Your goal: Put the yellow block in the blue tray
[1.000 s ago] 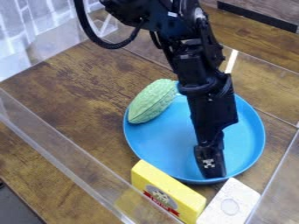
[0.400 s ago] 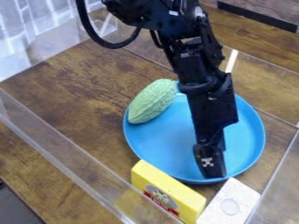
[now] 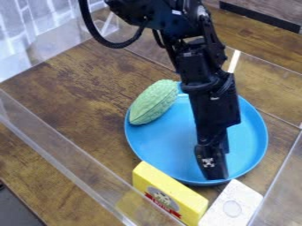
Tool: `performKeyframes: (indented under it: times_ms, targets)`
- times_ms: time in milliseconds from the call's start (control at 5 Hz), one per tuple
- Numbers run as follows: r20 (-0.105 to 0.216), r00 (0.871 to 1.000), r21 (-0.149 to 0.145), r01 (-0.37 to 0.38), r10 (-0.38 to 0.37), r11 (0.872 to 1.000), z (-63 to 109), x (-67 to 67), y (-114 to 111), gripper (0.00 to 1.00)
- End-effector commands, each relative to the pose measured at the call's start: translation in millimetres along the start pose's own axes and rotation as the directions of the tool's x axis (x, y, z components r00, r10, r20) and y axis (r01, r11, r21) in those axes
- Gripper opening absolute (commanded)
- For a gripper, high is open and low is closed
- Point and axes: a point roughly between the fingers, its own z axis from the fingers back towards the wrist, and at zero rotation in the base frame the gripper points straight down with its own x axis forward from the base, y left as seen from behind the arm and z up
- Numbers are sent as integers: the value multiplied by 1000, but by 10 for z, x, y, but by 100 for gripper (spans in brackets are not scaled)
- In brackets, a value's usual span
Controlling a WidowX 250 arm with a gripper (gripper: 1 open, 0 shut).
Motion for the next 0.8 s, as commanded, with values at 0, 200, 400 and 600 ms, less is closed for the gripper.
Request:
performKeyframes:
  times_ms: [0, 200, 400, 600]
  targets:
    - [-30, 1000, -53, 4, -5, 999, -117, -95, -40, 100]
    - [-33, 999, -65, 27, -29, 997, -112, -98, -36, 100]
    - [-37, 998, -77, 48, -51, 996, -113, -104, -31, 100]
    - [-39, 997, -89, 69, -72, 994, -107, -110, -27, 100]
